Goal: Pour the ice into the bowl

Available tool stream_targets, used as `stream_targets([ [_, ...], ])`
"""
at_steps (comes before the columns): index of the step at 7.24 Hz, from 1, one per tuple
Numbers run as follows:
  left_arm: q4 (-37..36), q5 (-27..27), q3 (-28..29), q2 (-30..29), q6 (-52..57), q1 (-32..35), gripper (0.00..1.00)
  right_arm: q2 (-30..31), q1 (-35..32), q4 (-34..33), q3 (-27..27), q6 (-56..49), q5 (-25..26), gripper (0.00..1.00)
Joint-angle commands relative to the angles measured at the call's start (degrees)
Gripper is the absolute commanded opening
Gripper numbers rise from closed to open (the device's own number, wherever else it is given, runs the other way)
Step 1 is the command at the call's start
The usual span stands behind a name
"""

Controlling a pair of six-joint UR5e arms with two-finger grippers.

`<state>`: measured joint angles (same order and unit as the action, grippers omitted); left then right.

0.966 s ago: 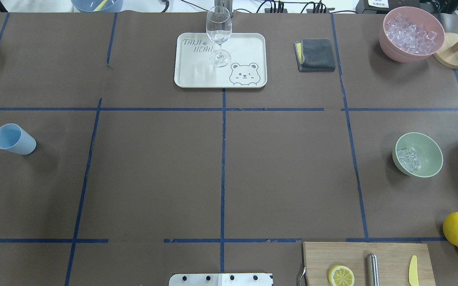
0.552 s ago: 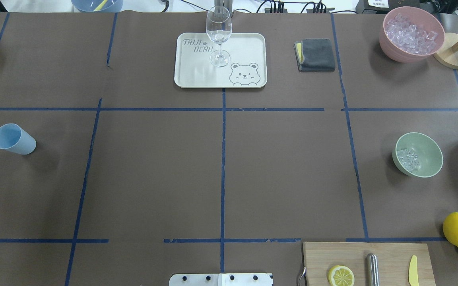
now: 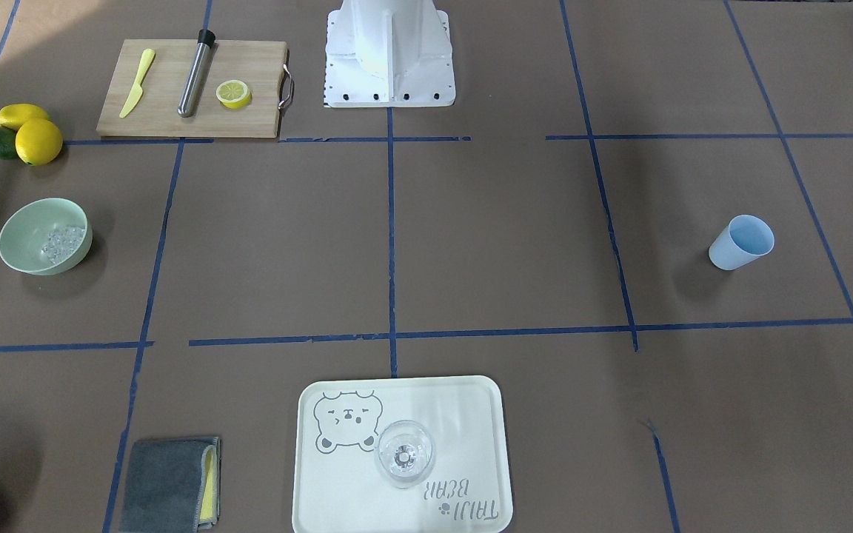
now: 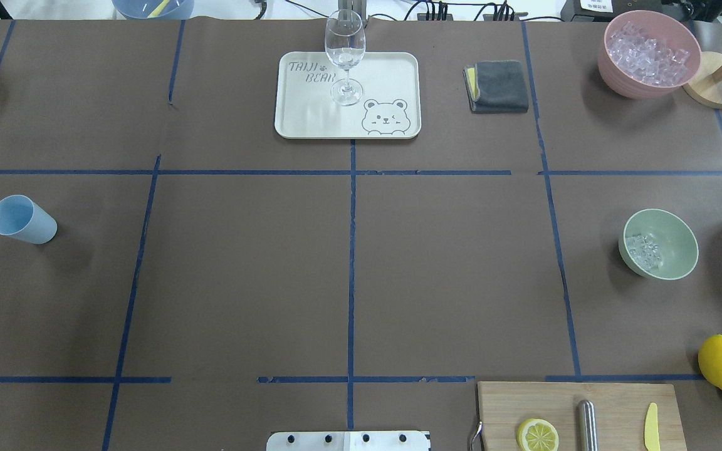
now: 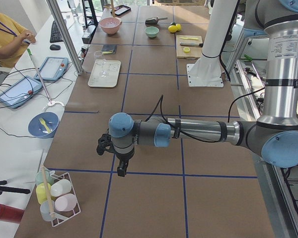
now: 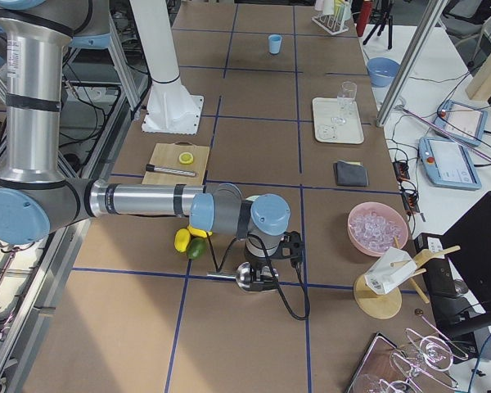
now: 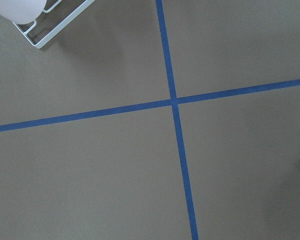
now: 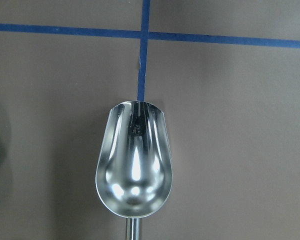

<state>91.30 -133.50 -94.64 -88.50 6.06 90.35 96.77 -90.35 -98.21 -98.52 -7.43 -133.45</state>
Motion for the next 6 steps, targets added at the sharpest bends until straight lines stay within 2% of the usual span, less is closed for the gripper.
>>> stream_targets([
  [1,0.0,0.0,0.0,0.0,-0.1,0.0,1.00,-0.1,0.2,0.0,0.0,0.0,0.0,1.00],
  [3,0.1,-0.1,0.0,0.0,0.0,0.0,1.00,-0.2,1.0,0.1,-0.2,0.0,0.0,1.00],
  [6,0.2,-0.1,-0.1,-0.1,0.0,0.0,1.00,0.3,1.8,5.4,0.3,0.3,-0.1,1.00],
])
